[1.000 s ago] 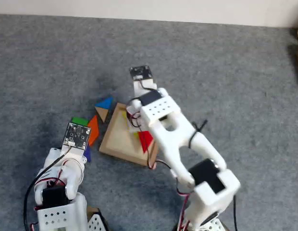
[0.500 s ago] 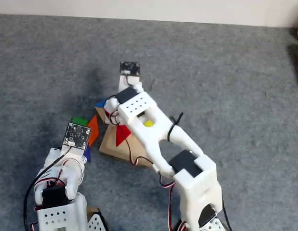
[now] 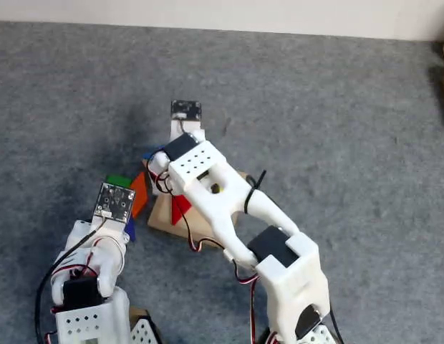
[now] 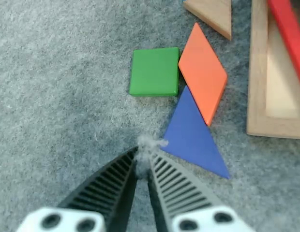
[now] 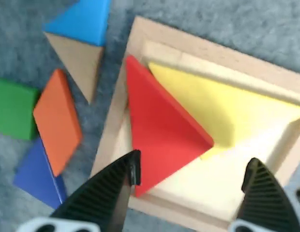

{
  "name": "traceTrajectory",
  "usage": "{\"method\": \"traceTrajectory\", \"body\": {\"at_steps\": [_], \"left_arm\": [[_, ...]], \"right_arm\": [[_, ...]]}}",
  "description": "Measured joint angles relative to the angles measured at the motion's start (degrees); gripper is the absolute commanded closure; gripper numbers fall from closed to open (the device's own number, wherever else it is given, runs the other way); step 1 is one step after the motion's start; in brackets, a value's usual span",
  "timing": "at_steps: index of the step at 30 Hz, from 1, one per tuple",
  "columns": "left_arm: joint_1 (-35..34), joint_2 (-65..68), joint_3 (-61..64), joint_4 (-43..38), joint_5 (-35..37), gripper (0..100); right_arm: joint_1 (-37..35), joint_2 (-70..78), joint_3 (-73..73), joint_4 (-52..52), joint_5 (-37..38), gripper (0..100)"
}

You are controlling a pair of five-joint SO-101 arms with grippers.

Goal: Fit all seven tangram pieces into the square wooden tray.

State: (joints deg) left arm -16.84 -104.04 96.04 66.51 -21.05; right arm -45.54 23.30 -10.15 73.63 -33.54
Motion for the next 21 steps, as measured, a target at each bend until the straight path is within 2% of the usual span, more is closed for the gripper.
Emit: {"method": "traceTrajectory", "body": {"at_steps": [7, 14, 18, 21], "left_arm": [[0.0, 0.0, 0.0, 0.0, 0.0, 99], [0.0, 0.0, 0.0, 0.0, 0.0, 99], [0.0, 0.0, 0.0, 0.0, 0.0, 99], [0.0, 0.0, 0.0, 0.0, 0.0, 99]], "right_arm": [[4.0, -3.4, -2.3, 10.1, 13.3, 70.6], [9.0, -5.5, -2.3, 8.1, 28.3, 99.8], [10.0, -5.6, -1.7, 3.8, 37.5, 98.6], [10.0, -5.6, 2.3, -1.0, 39.5, 98.6]]}}
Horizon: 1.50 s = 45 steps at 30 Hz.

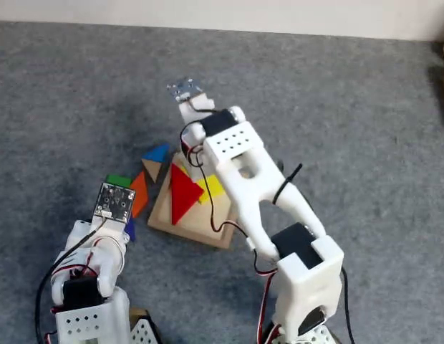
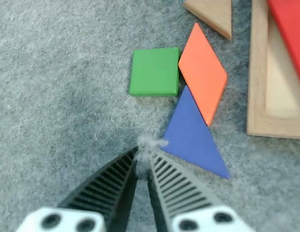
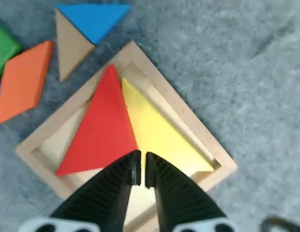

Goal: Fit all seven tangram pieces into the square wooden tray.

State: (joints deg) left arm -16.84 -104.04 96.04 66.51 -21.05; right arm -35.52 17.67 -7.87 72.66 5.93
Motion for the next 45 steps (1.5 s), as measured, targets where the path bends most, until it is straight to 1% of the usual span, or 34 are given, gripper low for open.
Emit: {"method": "traceTrajectory", "body": {"at_steps": [5, 9, 17, 22, 25, 28, 31, 45], "left_arm": [[0.0, 0.0, 0.0, 0.0, 0.0, 99], [0.0, 0.0, 0.0, 0.0, 0.0, 99], [0.0, 0.0, 0.0, 0.0, 0.0, 99], [0.0, 0.0, 0.0, 0.0, 0.0, 99], [0.0, 0.0, 0.0, 0.0, 0.0, 99], [0.0, 0.0, 0.0, 0.0, 0.0, 99], [0.0, 0.0, 0.0, 0.0, 0.0, 99], [0.0, 0.0, 0.0, 0.0, 0.0, 99]], "right_arm": [[0.0, 0.0, 9.9, -8.1, 0.4, 98.6], [-0.4, 0.0, 14.5, -10.4, 0.4, 98.6], [-4.8, -0.9, 16.3, -10.3, 0.5, 98.6], [-5.0, -1.7, 16.2, -4.4, 0.5, 98.6], [-5.1, -2.8, 15.4, -4.0, 0.5, 98.6], [-4.7, -3.2, 15.4, -4.4, 0.5, 98.6], [-4.2, -2.2, 15.4, -7.1, 0.6, 98.6], [3.4, 4.0, 14.3, -17.1, 0.5, 98.6]]}}
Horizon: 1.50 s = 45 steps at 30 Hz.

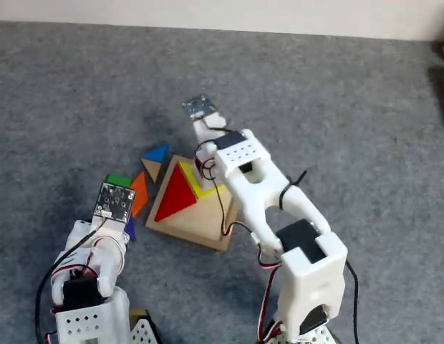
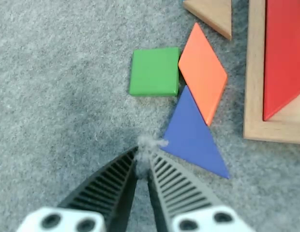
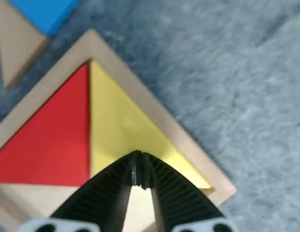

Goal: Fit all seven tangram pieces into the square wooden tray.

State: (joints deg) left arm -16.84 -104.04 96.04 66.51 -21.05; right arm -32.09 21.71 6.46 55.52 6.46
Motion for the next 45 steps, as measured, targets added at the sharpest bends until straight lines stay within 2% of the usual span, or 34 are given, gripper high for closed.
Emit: {"method": "traceTrajectory", "body": {"at_steps": [5, 12, 21, 23, 25, 27, 30, 34, 40, 45], "left_arm": [[0.0, 0.0, 0.0, 0.0, 0.0, 99], [0.0, 0.0, 0.0, 0.0, 0.0, 99], [0.0, 0.0, 0.0, 0.0, 0.0, 99], [0.0, 0.0, 0.0, 0.0, 0.0, 99], [0.0, 0.0, 0.0, 0.0, 0.0, 99], [0.0, 0.0, 0.0, 0.0, 0.0, 99], [0.0, 0.0, 0.0, 0.0, 0.0, 99], [0.0, 0.0, 0.0, 0.0, 0.0, 99], [0.0, 0.0, 0.0, 0.0, 0.0, 99], [0.0, 0.0, 0.0, 0.0, 0.0, 99]], "right_arm": [[0.5, -1.1, 0.3, -0.5, 0.3, 98.6], [0.9, -11.0, 0.9, -0.3, 0.4, 98.6], [-2.2, -26.6, 14.8, 5.9, 0.1, 96.9], [-2.2, -26.8, 18.2, 5.9, -3.3, 90.3], [-2.2, -26.8, 19.7, 6.1, -9.7, 81.3], [-2.2, -26.6, 19.7, 6.3, -16.6, 76.4], [-2.2, -23.4, 19.7, 6.3, -22.6, 76.4], [-2.1, -17.4, 19.7, 6.3, -23.6, 76.8], [-0.8, -14.6, 19.7, 4.4, -23.7, 95.7], [2.7, -14.6, 19.6, 2.0, -15.3, 98.5]]}}
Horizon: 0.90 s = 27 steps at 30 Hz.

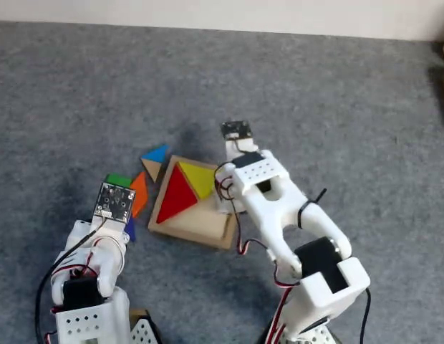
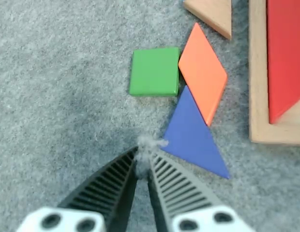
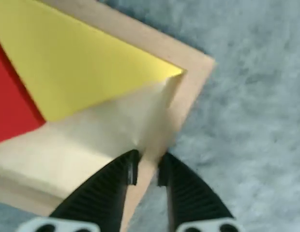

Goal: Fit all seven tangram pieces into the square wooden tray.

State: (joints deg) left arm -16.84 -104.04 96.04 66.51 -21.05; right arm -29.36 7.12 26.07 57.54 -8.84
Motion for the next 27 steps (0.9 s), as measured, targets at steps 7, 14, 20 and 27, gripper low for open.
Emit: {"method": "traceTrajectory", "body": {"at_steps": [7, 14, 20, 27], "left_arm": [[0.0, 0.0, 0.0, 0.0, 0.0, 99], [0.0, 0.0, 0.0, 0.0, 0.0, 99], [0.0, 0.0, 0.0, 0.0, 0.0, 96], [-4.0, 0.0, 0.0, 0.4, 0.0, 78]], "right_arm": [[6.0, 0.1, 0.0, -6.2, 1.9, 98.9], [10.5, 0.1, 0.0, -9.3, 1.9, 98.7], [10.5, 0.1, -0.1, -9.2, -2.3, 88.6], [10.8, -8.3, -2.4, 0.0, -5.1, 84.7]]}}
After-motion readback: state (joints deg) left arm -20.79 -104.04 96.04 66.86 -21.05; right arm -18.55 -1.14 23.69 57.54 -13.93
